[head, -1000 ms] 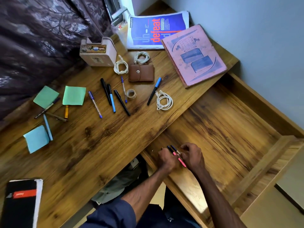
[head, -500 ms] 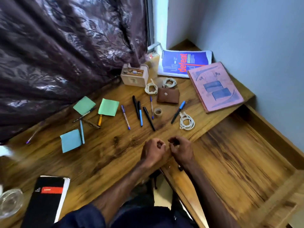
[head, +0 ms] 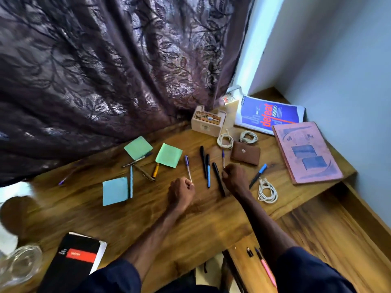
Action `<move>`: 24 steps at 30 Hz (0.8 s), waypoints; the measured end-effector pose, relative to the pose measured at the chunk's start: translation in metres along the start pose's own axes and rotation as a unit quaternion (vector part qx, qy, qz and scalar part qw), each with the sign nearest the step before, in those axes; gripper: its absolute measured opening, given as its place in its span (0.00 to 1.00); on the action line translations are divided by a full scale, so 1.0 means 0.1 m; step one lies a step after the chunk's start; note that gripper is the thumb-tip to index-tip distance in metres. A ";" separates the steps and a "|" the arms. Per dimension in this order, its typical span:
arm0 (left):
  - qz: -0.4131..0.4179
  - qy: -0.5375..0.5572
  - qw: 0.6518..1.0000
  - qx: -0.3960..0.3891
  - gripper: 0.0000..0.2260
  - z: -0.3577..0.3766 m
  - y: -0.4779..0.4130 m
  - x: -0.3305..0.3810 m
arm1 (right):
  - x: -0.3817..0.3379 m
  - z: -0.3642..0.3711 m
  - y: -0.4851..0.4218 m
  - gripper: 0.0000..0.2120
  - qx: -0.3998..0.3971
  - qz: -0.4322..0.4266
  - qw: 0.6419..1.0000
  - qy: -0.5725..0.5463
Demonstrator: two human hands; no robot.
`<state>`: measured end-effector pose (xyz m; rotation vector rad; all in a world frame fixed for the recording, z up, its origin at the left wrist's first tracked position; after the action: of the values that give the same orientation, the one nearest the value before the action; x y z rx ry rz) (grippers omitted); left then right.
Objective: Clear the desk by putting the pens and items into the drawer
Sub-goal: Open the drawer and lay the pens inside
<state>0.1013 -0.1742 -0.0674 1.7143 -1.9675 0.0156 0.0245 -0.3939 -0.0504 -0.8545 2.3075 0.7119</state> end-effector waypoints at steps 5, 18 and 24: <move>0.003 0.004 1.000 -0.002 0.04 -0.02 -0.15 -0.01 | -0.08 -0.08 -0.43 0.10 0.044 0.016 0.996 0.078; 0.039 0.012 0.998 -0.052 0.04 0.22 -0.21 0.26 | -0.11 0.09 -0.79 0.11 0.001 0.069 0.989 0.128; 0.080 -0.006 0.996 -0.043 0.08 0.27 -0.11 0.61 | -0.11 -0.08 -0.36 0.18 0.018 0.024 0.998 0.055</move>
<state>0.0974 -0.2418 -0.0704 1.5021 -2.0785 -0.0229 0.0544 -0.4186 -0.0477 -0.8439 2.4393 0.6573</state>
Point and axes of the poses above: each hand's wrist, its own y-axis away from the middle knuckle, its own z-axis out of the palm, x = y × z, the point moved 7 cm from there along -y, towards the middle knuckle, and after that the axes turned 8 degrees about -y, right-handed, at the moved point
